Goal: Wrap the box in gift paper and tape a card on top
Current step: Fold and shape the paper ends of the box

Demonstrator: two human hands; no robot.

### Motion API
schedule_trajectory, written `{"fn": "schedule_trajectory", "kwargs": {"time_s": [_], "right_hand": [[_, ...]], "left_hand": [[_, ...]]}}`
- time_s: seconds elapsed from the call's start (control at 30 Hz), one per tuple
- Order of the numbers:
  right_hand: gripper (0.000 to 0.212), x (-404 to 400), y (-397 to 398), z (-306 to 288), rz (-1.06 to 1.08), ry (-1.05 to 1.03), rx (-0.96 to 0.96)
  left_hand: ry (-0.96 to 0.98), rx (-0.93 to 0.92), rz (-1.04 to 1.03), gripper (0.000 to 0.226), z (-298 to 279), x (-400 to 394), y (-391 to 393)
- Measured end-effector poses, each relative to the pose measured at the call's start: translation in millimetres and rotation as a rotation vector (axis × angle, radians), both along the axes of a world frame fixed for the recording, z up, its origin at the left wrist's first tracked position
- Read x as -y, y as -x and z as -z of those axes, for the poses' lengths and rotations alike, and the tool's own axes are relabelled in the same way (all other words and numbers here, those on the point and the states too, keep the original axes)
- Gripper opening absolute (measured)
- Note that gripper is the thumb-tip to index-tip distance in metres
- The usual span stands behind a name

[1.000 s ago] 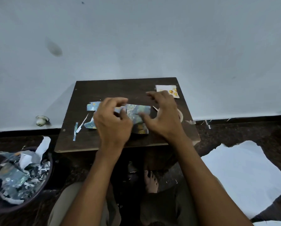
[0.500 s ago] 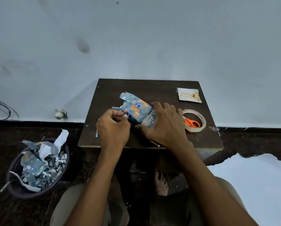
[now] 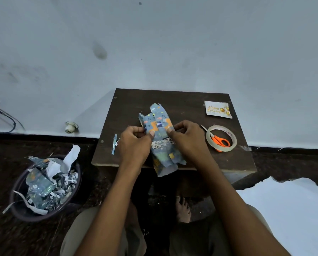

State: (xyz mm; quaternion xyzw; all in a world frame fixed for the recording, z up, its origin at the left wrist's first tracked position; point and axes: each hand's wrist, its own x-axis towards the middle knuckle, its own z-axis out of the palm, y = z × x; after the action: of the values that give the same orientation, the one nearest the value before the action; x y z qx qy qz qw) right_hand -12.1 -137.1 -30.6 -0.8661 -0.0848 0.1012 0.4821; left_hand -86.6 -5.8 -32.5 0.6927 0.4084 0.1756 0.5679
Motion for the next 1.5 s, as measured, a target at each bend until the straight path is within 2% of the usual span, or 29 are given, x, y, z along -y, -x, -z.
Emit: {"fn": "schedule_trajectory", "kwargs": {"time_s": [0.13,0.27,0.4,0.53,0.63,0.8,0.9,0.97,1.07,1.1,1.2,1.27,1.37,1.5], "right_hand": [[0.017,2.8,-6.4,1.4,0.05,-0.055,-0.102],[0.028,0.9,-5.8,2.3,-0.011,-0.175,-0.234],[0.032,1.8,-6.2,1.6,-0.018,-0.221,-0.219],[0.022,5.9,-7.3,2.5,0.049,-0.212,-0.161],[0.014,4.6,-4.0,2.5,0.054,-0.233,-0.139],[0.017,-0.9,-0.2,0.9,0.045,-0.254,-0.11],[0.034,-2.1,-2.9,2.1,0.057,-0.274,-0.106],[0.031,-2.3,-5.7,2.4,0.041,-0.275,-0.106],[0.024,-2.4,-7.0,6.6,0.031,-0.201,-0.016],[0.025,-2.9,-6.4,7.3,0.032,-0.146,0.079],[0.029,-5.8,-5.5,8.5,-0.002,-0.071,0.352],[0.021,-6.4,-5.6,10.0,-0.054,-0.042,0.437],[0.007,-6.8,-5.6,11.2,-0.093,-0.004,0.431],[0.014,-7.9,-6.2,10.4,-0.12,0.053,0.398]], "left_hand": [[0.05,-0.01,0.011,0.015,0.3,-3.3,-0.9],[0.179,0.047,0.065,0.03,-4.3,-0.5,-2.6],[0.232,0.065,0.121,0.038,-5.9,-2.4,-1.8],[0.247,0.059,0.178,0.026,-6.0,-4.4,-0.8],[0.19,0.041,0.221,0.023,-5.9,-1.9,-3.4],[0.156,0.039,0.147,0.03,-9.8,0.0,-12.6],[0.114,0.031,0.132,0.03,-5.3,-0.7,-17.5],[0.094,0.022,0.144,0.026,-5.0,-0.8,-18.7],[0.067,-0.014,0.159,0.035,-4.4,-0.9,-18.0],[0.02,-0.013,0.17,0.039,-4.4,-0.7,-17.2],[-0.284,0.053,0.261,0.055,-2.7,-2.1,-15.6],[-0.425,0.114,0.321,0.048,0.5,-1.7,-18.3],[-0.601,0.082,0.356,0.025,5.3,2.7,-21.0],[-0.669,0.047,0.338,0.017,10.4,3.3,-22.9]]}}
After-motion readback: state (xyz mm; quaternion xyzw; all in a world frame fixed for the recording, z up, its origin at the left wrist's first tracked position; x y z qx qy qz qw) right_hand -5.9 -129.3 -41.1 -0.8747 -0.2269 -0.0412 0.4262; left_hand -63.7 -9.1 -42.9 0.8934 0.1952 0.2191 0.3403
